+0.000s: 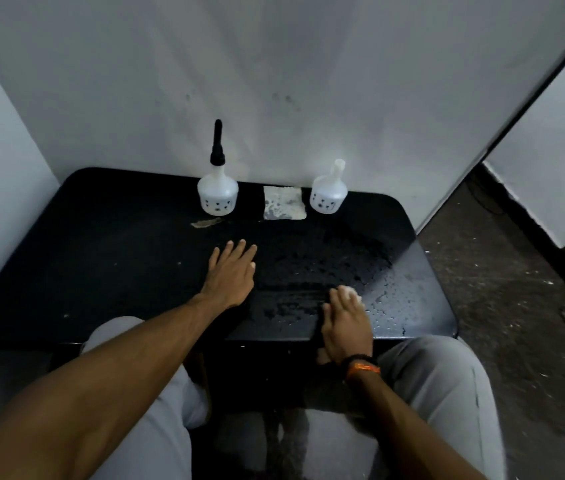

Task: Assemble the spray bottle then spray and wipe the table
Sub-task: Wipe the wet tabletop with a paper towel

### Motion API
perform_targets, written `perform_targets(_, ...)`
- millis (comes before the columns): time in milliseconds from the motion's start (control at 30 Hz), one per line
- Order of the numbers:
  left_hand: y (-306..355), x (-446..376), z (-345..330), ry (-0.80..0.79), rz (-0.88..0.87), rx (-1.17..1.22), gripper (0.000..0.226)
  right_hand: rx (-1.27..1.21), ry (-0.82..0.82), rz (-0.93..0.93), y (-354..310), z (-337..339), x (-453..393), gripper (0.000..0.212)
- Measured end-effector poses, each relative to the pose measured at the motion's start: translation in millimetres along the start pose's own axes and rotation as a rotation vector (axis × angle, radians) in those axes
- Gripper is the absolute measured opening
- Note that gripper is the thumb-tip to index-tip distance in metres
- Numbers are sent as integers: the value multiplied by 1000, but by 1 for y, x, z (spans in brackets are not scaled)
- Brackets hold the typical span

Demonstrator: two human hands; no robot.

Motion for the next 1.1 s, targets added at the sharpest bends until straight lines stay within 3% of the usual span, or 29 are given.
perform_targets(67, 12, 11, -8, 9, -71, -36, 51, 56, -16, -132, 8, 6, 2, 44)
perform_targets(167, 30, 25, -22, 16, -220, -161, 52, 129, -99, -148, -13, 8, 17, 47)
perform_targets(233, 39, 30, -28, 0, -277, -207, 52, 146, -142, -66, -38, 5, 35, 45)
perform_targets(367, 43, 32, -19, 2, -247, -188, 52, 36, -150, 282, -81, 3, 52, 27)
perform_targets(433, 41, 31, -9, -9, -220, -180, 52, -92, -243, 309, -84, 10, 39, 26)
perform_targets(500, 39, 29, 2, -30, -208, -190, 51, -343, -292, 172, -75, 23, 22, 20)
perform_targets(600, 40, 23, 12, -36, -222, -222, 48, -680, -227, -143, -48, 38, -8, 16)
perform_targets(767, 67, 7, 11, -18, -233, -199, 45, -961, -191, -551, 1, 54, -48, 14)
perform_targets(933, 115, -9, -1, -14, -294, -161, 44, -918, -210, -629, 51, 65, -65, 7)
perform_targets(1100, 174, -27, -10, -29, -338, -97, 43, -824, -123, -540, 105, 83, -84, 7)
Point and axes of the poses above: each hand's wrist, its own x-axis away from the middle knuckle, its own z-axis out of the back of the hand, y = z × x, the point moved 2 cm from there along -x, towards the middle knuckle, and after that the axes turned 2 degrees about x, right-handed, at the moved point
